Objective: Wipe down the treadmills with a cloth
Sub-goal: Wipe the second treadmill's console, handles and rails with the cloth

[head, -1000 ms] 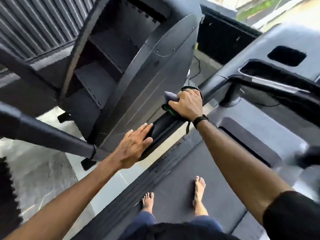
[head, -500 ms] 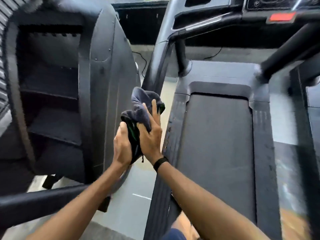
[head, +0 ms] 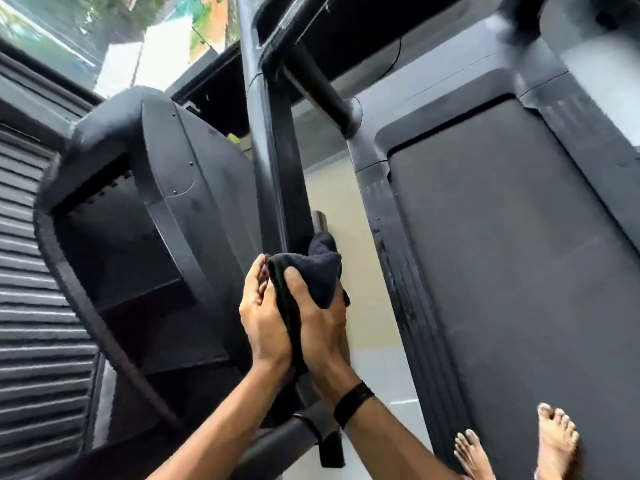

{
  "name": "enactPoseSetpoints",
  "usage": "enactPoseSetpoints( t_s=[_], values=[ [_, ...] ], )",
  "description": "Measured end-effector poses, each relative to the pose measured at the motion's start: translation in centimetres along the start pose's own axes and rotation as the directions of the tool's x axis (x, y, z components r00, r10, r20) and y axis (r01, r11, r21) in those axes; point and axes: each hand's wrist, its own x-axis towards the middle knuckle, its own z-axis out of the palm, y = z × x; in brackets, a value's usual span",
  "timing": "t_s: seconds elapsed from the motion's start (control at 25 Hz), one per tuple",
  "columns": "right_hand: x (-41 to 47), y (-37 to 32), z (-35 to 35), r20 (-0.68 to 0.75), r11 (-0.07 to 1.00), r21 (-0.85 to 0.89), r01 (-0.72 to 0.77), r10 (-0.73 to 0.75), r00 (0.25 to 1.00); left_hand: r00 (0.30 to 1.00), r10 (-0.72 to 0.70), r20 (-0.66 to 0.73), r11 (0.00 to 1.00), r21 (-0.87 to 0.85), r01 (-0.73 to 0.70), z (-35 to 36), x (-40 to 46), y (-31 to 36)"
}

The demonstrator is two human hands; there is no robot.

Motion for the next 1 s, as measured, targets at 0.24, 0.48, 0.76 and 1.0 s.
enactPoseSetpoints(
  t_s=[0.24,0.48,0.76,1.0],
  values=[
    [2.7,-0.1,-2.1,0.023,0.940,0.060,-0.335,0.334,0.942,1.000,0.008,-0.010,0.999,0.052,-0.007,0.9,-0.8,1.1],
    [-2.0,3.2,-0.4,-0.117,0.893,0.154,-0.423,0.441,0.890,1.000,0.026,0.018,0.978,0.205,-0.029,0.8,-0.5,1.4],
    [-5.1,1.0,0.4,-0.140,0.964,-0.157,-0.212,0.191,0.971,0.996,-0.056,0.074,0.965,0.262,0.035,0.9,0.2,1.9],
    [2.2,-3.3,1.8,0.072,0.904,-0.420,0.075,-0.049,0.996,0.989,-0.094,0.117,0.964,0.259,0.061,-0.3,0.7,1.2]
  ],
)
